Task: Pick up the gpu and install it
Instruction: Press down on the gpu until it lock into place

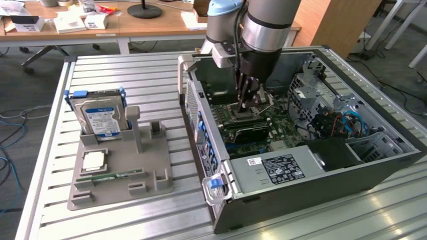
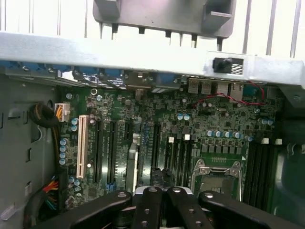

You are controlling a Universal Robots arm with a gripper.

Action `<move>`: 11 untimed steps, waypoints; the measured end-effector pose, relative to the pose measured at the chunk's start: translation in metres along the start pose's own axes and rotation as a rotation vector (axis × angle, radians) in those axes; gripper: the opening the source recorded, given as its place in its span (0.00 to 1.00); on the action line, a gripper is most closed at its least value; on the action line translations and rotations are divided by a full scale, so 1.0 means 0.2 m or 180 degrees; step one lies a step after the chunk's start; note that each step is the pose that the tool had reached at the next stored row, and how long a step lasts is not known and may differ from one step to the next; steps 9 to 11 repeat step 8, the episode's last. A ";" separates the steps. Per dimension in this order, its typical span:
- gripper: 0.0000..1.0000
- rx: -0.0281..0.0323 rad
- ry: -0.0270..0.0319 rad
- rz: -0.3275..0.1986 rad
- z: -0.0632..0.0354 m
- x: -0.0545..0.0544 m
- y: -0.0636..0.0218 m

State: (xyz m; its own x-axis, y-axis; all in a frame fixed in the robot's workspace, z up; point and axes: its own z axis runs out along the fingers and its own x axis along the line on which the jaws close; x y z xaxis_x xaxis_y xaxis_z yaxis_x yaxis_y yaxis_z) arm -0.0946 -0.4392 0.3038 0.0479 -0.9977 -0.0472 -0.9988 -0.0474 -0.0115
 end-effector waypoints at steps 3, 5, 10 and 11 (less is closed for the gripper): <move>0.11 0.0001 0.0000 0.0001 -0.001 -0.02 -0.001; 0.11 0.0001 0.0000 0.0001 -0.001 -0.02 -0.001; 0.11 0.0001 0.0000 0.0001 -0.001 -0.02 -0.001; 0.11 0.0001 0.0000 0.0001 -0.001 -0.02 -0.001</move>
